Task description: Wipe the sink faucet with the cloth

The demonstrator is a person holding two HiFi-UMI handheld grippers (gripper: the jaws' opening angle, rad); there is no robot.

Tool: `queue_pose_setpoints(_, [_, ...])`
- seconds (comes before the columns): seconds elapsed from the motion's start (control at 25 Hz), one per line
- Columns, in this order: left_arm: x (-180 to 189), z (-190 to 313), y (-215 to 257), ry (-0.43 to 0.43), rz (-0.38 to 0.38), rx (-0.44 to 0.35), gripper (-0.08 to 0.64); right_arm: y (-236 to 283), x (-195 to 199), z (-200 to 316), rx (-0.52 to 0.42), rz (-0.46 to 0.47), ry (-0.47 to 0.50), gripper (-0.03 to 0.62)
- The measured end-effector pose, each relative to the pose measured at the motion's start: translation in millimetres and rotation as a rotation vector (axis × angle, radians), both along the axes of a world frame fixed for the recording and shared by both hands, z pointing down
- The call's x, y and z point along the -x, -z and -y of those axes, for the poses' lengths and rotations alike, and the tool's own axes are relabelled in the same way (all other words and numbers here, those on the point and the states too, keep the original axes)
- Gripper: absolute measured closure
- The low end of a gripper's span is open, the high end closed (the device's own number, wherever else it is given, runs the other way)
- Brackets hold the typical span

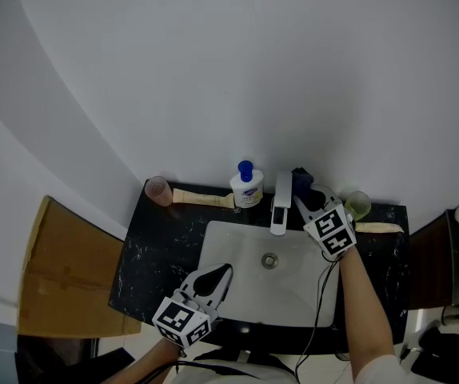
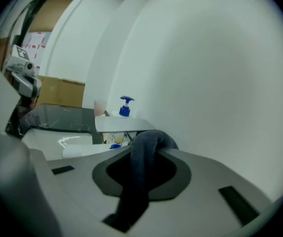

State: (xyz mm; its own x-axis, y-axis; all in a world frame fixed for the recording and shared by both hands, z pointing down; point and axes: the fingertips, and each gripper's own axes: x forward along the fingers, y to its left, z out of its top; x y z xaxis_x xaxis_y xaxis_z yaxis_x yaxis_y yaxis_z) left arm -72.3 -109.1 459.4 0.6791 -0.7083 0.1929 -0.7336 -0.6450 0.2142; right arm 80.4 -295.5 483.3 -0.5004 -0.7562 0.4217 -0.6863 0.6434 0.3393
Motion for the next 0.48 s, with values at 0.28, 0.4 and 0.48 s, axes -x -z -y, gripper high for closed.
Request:
queue_pose_setpoints(0.28, [-5,3,5,-0.009,-0.013,-0.012,0.558,-66,-26,3,0.156,-0.113,-0.119,0.526])
queue_pose_setpoints(0.4, [-3,3,7,-0.003,-0.011,-0.015,0.558,-102,-15,-3,0.238,-0.131,-0.09,0.526])
queue_pose_setpoints(0.48, [-1,4,7,0.0,-0.007,-0.016,0.558,-109,-4,-5,0.25,-0.137,-0.057,0.526])
